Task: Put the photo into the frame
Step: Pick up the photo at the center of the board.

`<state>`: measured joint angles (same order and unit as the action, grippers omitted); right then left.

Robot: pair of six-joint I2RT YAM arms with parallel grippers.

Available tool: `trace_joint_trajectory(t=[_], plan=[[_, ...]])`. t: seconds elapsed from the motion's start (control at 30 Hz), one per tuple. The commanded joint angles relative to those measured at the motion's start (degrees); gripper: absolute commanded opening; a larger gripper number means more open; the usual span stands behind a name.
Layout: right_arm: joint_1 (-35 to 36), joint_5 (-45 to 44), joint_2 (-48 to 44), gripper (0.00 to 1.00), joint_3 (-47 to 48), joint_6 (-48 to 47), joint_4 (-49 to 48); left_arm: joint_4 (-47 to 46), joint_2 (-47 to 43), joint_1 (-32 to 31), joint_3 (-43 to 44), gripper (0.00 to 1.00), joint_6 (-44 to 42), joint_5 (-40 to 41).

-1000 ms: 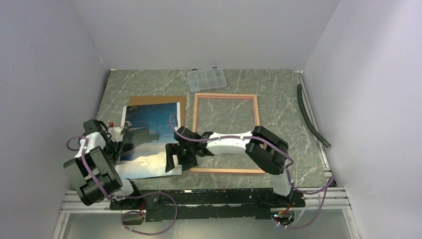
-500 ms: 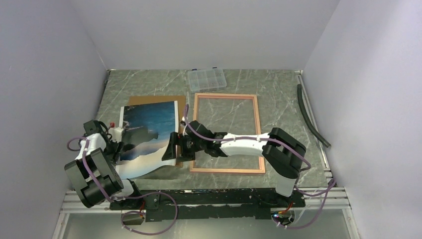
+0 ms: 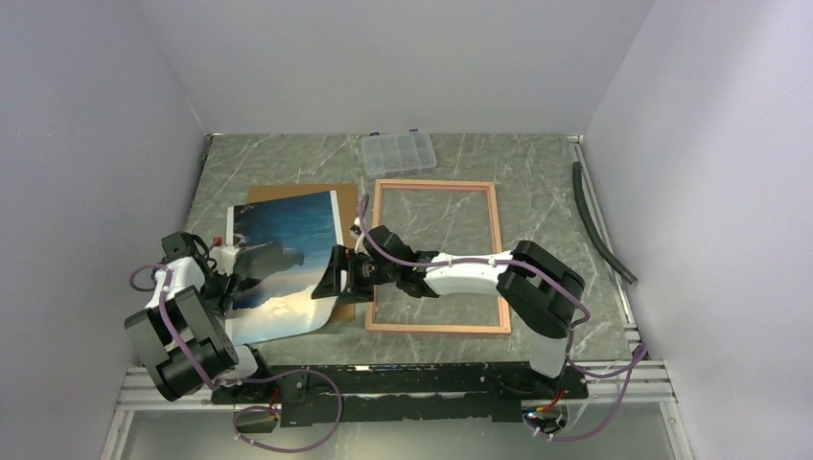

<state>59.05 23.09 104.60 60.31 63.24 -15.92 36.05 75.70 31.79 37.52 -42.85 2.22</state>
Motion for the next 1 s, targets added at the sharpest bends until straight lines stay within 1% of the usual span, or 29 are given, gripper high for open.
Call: trace_joint_trajectory(t=[0.0, 0.1, 0.17, 0.4, 0.57, 0.7, 0.83, 0.97], plan=[[-0.9, 0.5, 0.6, 0.86, -0.3, 0.0, 1.7, 3.8, -0.1, -0.2, -0.3, 0.66, -0.3, -3.7], [-0.9, -0.1, -0.1, 0.84, -1.3, -0.4, 4.6, 3.9, 0.0, -0.2, -0.1, 0.66, -0.2, -3.5], [-1.0, -0.2, -0.5, 0.84, -2.5, -0.6, 4.6, 4.3, 0.1, -0.2, 0.1, 0.66, -0.2, -3.5], [-1.1, 2.0, 1.9, 0.79, -4.0, 1.0, -0.8, 6.1, -1.2, -0.2, 0.1, 0.64, 0.3, -4.8], [-1.1, 1.0, 2.0, 0.77, -4.3, 1.0, -2.9, 6.3, -0.8, -0.2, -0.3, 0.64, 0.0, -5.4], [-1.1, 0.2, 2.5, 0.73, -4.0, 1.4, -3.6, 6.5, -0.7, -0.2, -0.1, 0.63, -0.4, -5.9], [-1.0, -1.5, 0.9, 0.69, -5.3, 1.9, -4.2, 6.5, -0.7, -0.2, -0.2, 0.61, -0.7, -6.3], [-1.1, -2.4, -0.2, 0.61, -5.9, 1.8, -4.2, 6.3, -0.6, -0.2, -0.4, 0.60, -0.9, -6.3]])
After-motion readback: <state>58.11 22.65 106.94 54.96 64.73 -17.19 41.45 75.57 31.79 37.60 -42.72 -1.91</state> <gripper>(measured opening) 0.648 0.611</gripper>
